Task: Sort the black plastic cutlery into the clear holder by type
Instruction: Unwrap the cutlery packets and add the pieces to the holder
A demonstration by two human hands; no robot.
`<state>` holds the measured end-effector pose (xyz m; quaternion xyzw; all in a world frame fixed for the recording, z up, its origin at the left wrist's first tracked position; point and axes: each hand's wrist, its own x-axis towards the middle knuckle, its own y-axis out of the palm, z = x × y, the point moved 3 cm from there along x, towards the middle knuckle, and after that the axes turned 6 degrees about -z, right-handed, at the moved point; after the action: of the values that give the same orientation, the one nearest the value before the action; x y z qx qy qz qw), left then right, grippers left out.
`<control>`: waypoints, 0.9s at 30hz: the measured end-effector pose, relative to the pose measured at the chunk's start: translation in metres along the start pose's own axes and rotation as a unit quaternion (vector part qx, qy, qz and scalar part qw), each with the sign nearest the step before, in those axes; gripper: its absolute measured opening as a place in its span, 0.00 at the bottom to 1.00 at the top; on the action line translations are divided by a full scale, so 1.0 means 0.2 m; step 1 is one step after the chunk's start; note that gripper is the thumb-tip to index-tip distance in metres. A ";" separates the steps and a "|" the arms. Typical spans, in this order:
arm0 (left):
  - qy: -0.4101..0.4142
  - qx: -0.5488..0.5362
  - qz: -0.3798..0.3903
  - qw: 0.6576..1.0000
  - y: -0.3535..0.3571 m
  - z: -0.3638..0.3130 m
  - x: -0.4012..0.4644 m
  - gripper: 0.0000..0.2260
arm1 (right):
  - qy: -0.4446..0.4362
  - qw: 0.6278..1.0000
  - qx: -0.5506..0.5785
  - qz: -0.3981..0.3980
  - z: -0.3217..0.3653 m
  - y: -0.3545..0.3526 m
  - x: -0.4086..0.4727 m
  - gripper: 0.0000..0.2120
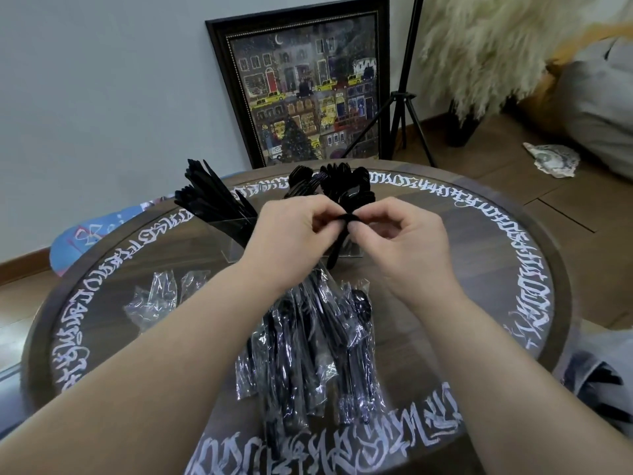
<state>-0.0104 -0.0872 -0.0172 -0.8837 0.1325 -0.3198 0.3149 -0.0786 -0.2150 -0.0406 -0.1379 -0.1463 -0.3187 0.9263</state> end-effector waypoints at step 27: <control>0.019 0.108 -0.053 0.993 -0.01 -0.01 0.22 0.14 | 0.040 0.996 -0.075 -0.019 -0.05 -0.07 0.03 0.08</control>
<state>0.0214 -0.1056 0.0060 -0.8443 0.0559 -0.3653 0.3880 -0.0812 -0.2315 -0.0462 -0.1910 -0.0877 -0.3515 0.9123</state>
